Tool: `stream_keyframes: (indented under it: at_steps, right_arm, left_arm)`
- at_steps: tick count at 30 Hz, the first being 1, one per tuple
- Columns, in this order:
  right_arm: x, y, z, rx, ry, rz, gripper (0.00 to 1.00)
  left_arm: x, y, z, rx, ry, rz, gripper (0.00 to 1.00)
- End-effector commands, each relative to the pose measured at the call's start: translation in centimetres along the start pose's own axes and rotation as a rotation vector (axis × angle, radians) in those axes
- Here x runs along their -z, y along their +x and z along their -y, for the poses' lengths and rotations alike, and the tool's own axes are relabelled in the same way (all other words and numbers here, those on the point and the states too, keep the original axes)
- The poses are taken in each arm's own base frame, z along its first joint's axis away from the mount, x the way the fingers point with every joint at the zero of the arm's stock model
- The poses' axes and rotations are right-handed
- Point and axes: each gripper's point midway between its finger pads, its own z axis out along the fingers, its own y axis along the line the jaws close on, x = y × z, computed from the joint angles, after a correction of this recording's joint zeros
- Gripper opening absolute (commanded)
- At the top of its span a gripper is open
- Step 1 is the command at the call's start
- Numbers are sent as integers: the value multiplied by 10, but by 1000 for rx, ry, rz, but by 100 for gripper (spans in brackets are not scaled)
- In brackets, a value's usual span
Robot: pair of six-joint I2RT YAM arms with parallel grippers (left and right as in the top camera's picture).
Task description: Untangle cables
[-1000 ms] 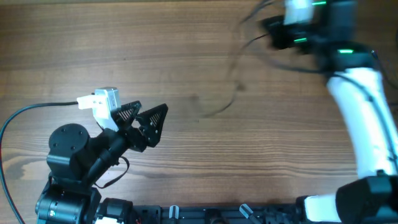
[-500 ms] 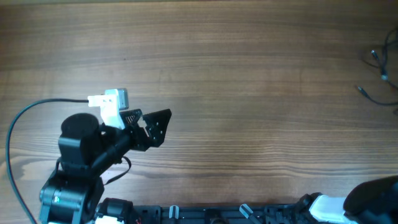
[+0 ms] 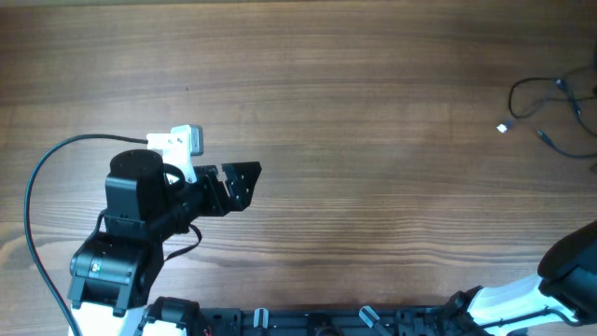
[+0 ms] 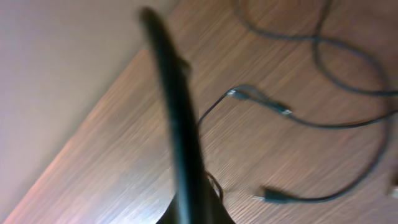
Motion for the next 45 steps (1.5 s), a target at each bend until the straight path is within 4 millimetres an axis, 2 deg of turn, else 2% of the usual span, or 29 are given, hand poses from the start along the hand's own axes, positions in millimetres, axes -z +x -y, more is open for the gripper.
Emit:
stream_keyframes:
  at_steps: [1,5,7,11,13,14,15,17,21,27,30,33,35,41,43,45]
  right_arm:
    - [4,-19,44,-209,132,83,4]
    - [20,-46,76,-319,119,172,4]
    - [31,-60,98,-343,130,225,4]
    - [48,-73,134,-386,172,283,4]
    - [53,-74,144,-419,184,294,4]
    - [55,-73,148,-466,191,298,15]
    - [55,-71,151,-520,197,298,36]
    - [55,-67,153,-591,202,293,99]
    - [52,-57,153,-635,232,270,100]
    - [54,-7,172,-950,390,175,100]
    - [53,6,169,-975,404,127,100]
    - [47,10,153,-912,362,71,100]
    - [38,9,131,-798,267,11,100]
    - [15,18,28,-335,-98,-143,100]
    - [9,32,-17,-151,-219,-187,100]
    - [5,49,-48,-21,-278,-225,100]
  left_arm:
    - [3,-5,2,-32,0,16,99]
    - [3,-5,2,-32,-1,16,99]
    - [3,-5,2,-32,0,15,99]
    - [3,-5,2,-31,-1,14,99]
    - [3,-5,2,-32,0,16,99]
    - [3,-5,2,-32,0,17,99]
    - [3,-5,2,-32,0,17,99]
    - [3,-5,2,-32,0,16,99]
    - [3,-5,3,-32,3,15,100]
    - [3,-5,3,-32,3,14,100]
    - [3,-5,3,-31,3,14,100]
    - [3,-5,3,-31,3,14,100]
    - [3,-5,3,-31,2,14,100]
    - [3,-3,2,-29,-1,9,100]
    - [3,-3,1,-34,-6,6,100]
    - [3,-3,-1,-54,-18,7,100]
